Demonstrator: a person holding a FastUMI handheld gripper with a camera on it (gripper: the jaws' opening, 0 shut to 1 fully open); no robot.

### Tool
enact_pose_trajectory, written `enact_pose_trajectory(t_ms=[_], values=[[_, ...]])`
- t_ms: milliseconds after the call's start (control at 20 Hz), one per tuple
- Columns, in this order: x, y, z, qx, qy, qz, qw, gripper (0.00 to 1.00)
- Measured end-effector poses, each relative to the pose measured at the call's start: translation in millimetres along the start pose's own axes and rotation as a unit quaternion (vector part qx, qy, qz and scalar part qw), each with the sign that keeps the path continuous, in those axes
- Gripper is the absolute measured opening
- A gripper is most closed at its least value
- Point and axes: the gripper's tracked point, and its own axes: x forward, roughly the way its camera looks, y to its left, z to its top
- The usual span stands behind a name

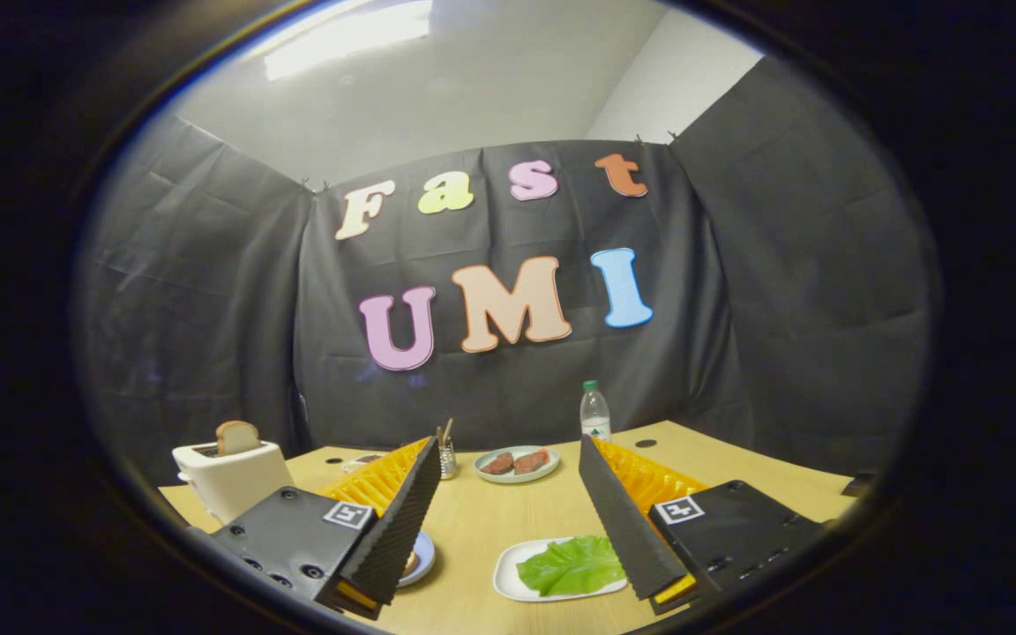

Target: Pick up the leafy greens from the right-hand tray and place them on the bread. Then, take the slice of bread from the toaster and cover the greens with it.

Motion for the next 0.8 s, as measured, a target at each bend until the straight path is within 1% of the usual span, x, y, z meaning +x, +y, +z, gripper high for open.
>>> enact_pose_trajectory(t_ms=[450,800], values=[[1.5,-8.0,-6.5,-0.003,0.014,-0.008,1.0,1.0],[3.4,-25.3,-16.8,0.006,0.037,-0.021,0.999,1.0]])
